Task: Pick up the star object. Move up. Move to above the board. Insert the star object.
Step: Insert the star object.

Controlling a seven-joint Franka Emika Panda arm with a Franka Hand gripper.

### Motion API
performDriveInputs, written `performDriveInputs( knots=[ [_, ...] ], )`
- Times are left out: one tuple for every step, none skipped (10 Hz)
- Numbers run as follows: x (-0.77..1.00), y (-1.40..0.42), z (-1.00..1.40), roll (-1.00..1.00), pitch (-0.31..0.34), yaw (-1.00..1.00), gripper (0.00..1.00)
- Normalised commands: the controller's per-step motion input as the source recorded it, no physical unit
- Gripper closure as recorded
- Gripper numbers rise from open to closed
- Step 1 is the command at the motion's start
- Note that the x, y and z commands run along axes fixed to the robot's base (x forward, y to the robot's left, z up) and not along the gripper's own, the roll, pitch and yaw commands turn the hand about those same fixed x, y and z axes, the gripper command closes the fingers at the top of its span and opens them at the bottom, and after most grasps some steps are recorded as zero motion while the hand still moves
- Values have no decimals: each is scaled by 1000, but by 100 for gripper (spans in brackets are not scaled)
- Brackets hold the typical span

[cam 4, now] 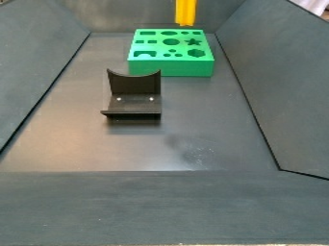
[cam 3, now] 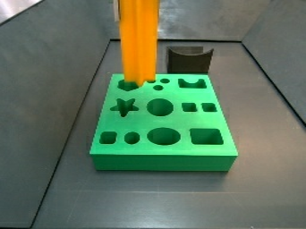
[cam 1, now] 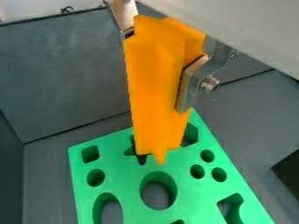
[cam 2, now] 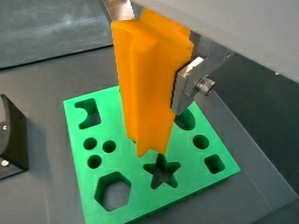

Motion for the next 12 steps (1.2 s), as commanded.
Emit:
performDriveInputs(
  knots=[
    [23,-151,-131,0,-49,0,100],
    [0,-197,-366,130,-1,-6,100],
    [0,-151,-383,106,0,-29,100],
    [0,0,-149,-30,-70,0,100],
    [0,0,-186,0,-11,0,100],
    [-6,0,-314,89,0,-34,100],
    [-17,0,-306,94,0,-77,100],
    [0,0,-191,14,0,-54,100],
    [0,0,0,-4,0,0,100],
    [0,0,-91,0,0,0,100],
    [-149,-9,-263,77,0,-60,100],
    [-20,0,-169,0,0,-43,100]
  ],
)
